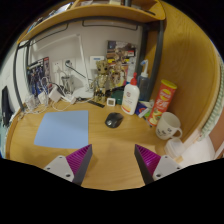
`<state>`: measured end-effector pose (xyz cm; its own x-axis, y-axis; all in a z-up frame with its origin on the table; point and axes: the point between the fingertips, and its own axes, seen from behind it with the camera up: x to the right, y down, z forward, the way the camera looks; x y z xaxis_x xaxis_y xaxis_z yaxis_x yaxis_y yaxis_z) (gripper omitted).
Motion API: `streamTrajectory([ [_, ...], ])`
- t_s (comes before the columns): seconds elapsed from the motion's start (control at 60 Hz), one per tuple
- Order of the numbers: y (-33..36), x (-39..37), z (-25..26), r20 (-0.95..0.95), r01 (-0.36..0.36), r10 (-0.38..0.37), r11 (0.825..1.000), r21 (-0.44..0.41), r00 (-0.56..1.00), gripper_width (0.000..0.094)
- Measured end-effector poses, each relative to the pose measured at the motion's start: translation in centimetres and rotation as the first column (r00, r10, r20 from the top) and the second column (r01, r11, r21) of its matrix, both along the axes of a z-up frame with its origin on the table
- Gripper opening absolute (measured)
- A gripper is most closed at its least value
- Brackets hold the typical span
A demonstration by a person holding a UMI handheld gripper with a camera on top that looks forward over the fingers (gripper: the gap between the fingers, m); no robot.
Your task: Arrange mouse
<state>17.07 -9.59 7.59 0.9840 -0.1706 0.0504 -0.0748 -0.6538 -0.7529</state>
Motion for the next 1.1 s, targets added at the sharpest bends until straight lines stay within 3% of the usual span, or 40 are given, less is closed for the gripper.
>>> streamTrajectory([
  [0.383,13.8,3.3,-7.4,-0.109,-0.082,0.072,0.993,-0.086,0.991,0.0851],
  [0.817,20.1,1.5,-9.6,-0.161,-0.195,0.171,0.971,-0.142,0.972,0.0835],
  [1.1,21.6,0.6,-10.0,-0.123,-0.289,0.271,0.945,-0.153,0.955,0.0653],
])
